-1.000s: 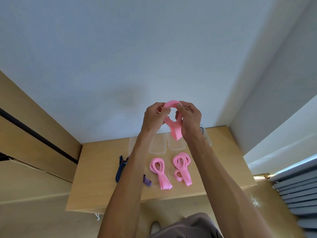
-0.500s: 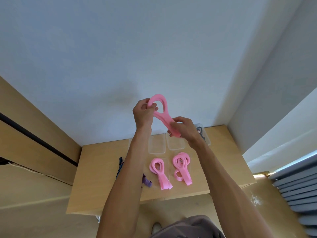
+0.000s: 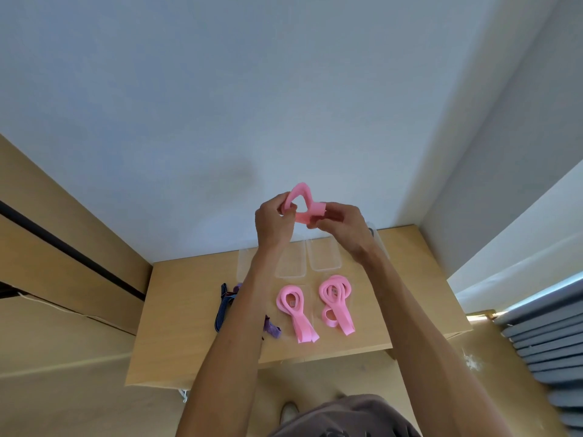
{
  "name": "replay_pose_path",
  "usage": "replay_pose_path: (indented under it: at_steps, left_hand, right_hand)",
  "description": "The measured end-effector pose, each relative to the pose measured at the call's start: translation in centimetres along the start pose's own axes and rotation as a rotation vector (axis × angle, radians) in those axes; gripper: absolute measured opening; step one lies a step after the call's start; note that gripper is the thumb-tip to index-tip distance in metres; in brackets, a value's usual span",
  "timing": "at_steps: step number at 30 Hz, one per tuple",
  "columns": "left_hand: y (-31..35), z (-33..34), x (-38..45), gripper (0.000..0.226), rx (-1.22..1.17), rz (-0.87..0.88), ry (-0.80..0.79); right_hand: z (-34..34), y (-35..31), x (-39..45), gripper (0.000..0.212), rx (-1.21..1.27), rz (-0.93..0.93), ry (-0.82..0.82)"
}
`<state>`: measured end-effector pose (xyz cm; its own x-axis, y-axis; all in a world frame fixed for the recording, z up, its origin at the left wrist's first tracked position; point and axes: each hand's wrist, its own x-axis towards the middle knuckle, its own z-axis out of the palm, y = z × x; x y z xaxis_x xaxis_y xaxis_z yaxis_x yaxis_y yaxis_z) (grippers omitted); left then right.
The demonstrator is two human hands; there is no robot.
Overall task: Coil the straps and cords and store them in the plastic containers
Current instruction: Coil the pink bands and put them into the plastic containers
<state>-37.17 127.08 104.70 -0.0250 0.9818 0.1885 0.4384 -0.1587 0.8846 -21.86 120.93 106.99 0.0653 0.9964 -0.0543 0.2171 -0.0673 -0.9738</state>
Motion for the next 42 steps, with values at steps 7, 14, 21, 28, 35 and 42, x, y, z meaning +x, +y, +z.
replay_pose_path:
  at_steps: [7,14,21,28,35,42]
  left_hand:
    - [0.8,0.1,-0.4,0.03,-0.238,-0.029,-0.254]
    - [0.9,0.3,-0.8,0.035,-0.26,0.046,-0.329]
    - [0.8,0.1,-0.7,0.031,-0.364,-0.072,-0.273]
    - [0.0,-0.5,-1.5,0.035,-0.439,-0.182,-0.324]
    - [0.2,-0.2,-1.2,0.022,-0.419,-0.284,-0.454]
    - [-0.9,-0.4,-0.8,0.013,-0.356,-0.379,-0.466]
  right_hand:
    - [0.6,1.0,0.8,0.03,-0.303,-0.004,0.174]
    - [0.4,1.4,1.6,0.026,-0.254,0.104,0.291]
    - [1.7,2.0,0.7,0.028,-0.217,0.004,0.467]
    - [0.9,2.1,2.0,0.038,0.111,0.234,0.303]
    - [0.4,3.5,1.8,0.023,0.263,0.332,0.244]
    - [0.0,3.4,0.9,0.026,0.258,0.19,0.162]
